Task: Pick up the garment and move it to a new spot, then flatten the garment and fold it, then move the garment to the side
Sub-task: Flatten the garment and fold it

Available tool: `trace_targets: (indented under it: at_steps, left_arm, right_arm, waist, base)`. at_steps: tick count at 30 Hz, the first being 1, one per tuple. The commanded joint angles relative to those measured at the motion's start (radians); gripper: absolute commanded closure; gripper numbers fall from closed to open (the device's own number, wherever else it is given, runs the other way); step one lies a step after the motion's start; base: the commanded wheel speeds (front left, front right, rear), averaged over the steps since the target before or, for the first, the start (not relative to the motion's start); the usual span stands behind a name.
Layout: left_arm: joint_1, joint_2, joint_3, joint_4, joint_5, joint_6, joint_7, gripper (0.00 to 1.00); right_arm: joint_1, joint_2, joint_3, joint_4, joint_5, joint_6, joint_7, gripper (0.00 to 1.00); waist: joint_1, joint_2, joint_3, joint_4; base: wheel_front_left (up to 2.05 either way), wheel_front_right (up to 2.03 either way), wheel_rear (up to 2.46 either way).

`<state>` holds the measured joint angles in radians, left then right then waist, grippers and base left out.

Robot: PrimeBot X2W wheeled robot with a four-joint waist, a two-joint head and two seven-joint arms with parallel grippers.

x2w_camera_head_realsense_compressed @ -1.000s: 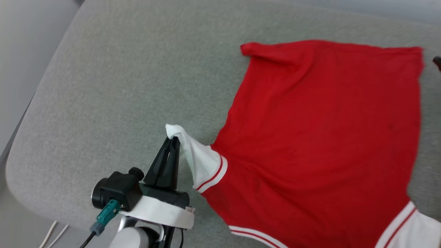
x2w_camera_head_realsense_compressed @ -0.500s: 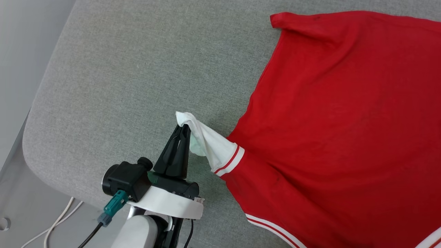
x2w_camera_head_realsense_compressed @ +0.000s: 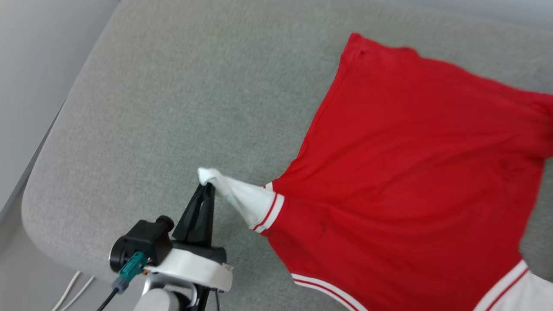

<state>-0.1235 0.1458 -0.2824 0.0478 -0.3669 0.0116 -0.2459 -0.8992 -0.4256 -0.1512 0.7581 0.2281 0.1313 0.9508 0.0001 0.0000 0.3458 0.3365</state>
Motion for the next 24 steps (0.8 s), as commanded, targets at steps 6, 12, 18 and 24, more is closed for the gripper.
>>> trace_targets:
  at_steps: [6, 12, 18, 24]
  left_arm:
    - [0.078, 0.043, 0.038, 0.026, -0.015, 0.037, 0.036, 1.00]
    - [0.174, 0.096, 0.100, 0.036, -0.045, 0.069, 0.065, 1.00]
    - [0.243, 0.120, 0.129, 0.033, -0.069, 0.092, 0.095, 1.00]
    - [0.275, 0.121, 0.123, 0.028, -0.078, 0.101, 0.123, 1.00]
  right_arm:
    - [0.212, -0.052, 0.134, -0.191, 0.102, -0.001, 0.029, 1.00]
    - [0.522, -0.051, 0.185, -0.407, 0.193, -0.001, 0.112, 1.00]
    - [0.856, -0.015, 0.159, -0.567, 0.230, -0.001, 0.165, 1.00]
    - [1.059, 0.077, 0.100, -0.611, 0.226, -0.001, 0.160, 1.00]
  waist:
    - [-0.0001, 0.0000, -0.181, -0.136]
    - [-0.0001, 0.0000, -0.281, -0.265]
    - [-0.0001, 0.0000, -0.340, -0.351]
    - [-0.0001, 0.0000, -0.355, -0.404]
  base:
    - [0.00, 0.00, 0.00]
    - [0.00, 0.00, 0.00]
    - [0.00, 0.00, 0.00]
    - [0.00, 0.00, 0.00]
